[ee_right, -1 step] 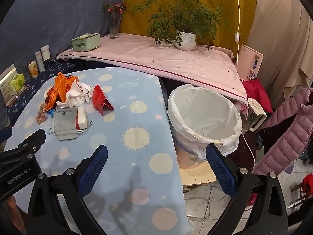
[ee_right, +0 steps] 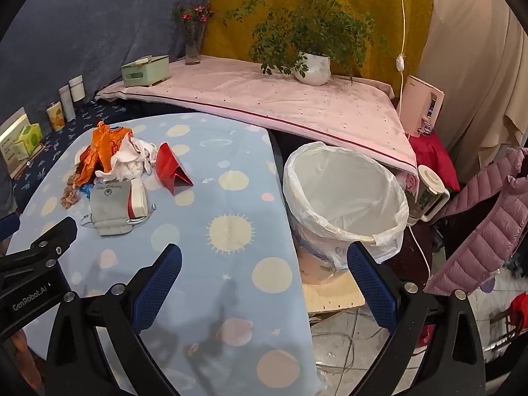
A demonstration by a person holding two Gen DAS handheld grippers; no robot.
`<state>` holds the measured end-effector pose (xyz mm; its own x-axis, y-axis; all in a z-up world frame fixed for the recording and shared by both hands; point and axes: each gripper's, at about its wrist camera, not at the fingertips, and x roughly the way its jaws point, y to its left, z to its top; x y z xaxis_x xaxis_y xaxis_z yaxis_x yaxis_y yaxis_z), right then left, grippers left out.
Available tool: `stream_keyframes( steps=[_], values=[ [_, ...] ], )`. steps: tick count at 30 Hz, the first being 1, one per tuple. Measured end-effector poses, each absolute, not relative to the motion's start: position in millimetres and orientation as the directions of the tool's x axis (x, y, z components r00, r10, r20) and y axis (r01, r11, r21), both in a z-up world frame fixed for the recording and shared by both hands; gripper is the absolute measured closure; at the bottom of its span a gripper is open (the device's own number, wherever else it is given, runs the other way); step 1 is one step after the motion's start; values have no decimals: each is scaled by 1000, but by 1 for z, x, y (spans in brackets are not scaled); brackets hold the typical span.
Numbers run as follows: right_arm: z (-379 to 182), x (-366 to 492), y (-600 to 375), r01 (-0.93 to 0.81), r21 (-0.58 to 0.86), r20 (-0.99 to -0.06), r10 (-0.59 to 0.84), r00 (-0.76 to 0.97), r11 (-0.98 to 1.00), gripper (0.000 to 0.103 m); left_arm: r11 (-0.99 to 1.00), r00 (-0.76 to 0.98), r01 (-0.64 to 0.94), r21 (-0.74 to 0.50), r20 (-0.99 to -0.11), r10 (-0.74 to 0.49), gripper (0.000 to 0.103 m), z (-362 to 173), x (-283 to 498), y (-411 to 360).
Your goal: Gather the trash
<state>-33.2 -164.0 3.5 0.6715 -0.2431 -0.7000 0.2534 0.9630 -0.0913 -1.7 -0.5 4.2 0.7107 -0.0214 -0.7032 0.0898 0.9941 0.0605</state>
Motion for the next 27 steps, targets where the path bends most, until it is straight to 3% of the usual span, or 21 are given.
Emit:
stream_keyframes(
  steps=[27],
  values=[
    [-2, -30, -159, 240, -75, -710, -221, 668, 968, 7, 996, 711, 77, 39, -703, -28, 7, 3, -1, 8]
  ],
)
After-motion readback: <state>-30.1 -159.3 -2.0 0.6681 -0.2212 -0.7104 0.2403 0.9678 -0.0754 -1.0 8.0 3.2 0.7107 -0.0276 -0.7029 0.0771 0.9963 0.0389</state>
